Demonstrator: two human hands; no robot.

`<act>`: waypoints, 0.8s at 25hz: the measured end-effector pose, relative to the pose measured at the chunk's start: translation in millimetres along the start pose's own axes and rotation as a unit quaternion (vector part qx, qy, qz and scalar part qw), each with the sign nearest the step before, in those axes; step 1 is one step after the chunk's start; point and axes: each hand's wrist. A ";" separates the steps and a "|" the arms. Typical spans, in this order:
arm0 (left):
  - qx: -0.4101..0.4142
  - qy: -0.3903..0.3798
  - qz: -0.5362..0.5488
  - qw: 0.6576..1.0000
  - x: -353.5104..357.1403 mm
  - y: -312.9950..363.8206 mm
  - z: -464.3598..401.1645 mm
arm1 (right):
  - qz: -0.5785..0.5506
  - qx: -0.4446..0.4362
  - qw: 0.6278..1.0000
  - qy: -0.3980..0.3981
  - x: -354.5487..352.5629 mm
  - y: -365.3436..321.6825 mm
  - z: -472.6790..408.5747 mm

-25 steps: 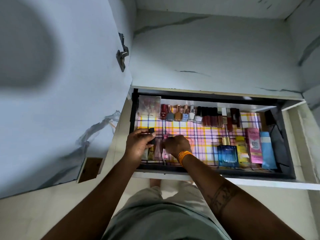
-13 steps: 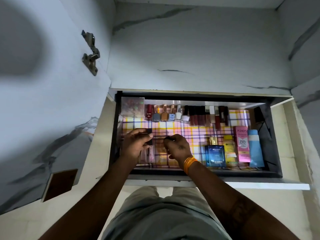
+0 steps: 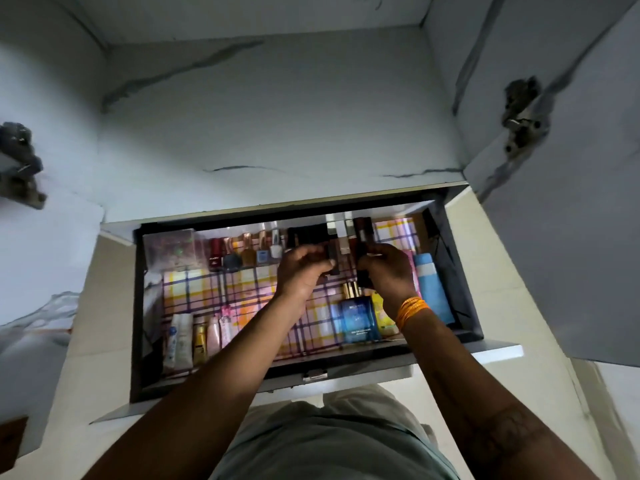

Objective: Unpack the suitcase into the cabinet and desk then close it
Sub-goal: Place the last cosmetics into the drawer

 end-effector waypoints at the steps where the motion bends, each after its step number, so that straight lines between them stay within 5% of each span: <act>1: 0.008 0.002 -0.019 1.000 17.8 -1.7 -6.2 | -0.003 -0.001 1.000 0.008 -10.2 0.9 -10.1; 9: 0.125 0.030 -0.271 0.954 128.2 -2.3 -40.9 | 0.045 -0.024 0.995 0.084 -62.3 6.9 -68.7; 16: 0.153 0.084 -0.342 0.923 157.6 -10.9 -51.6 | 0.195 -0.073 0.972 0.111 -82.2 -7.0 -90.0; 20: 0.236 0.066 -0.426 0.871 144.3 -16.3 -48.7 | 0.287 -0.140 0.940 0.118 -76.8 -1.1 -101.5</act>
Point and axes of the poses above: each hand's wrist, its own z-axis away from the middle knuckle, its own x-axis out of the palm, y = z × x, and after that the axes turned 10 degrees about z, right-handed
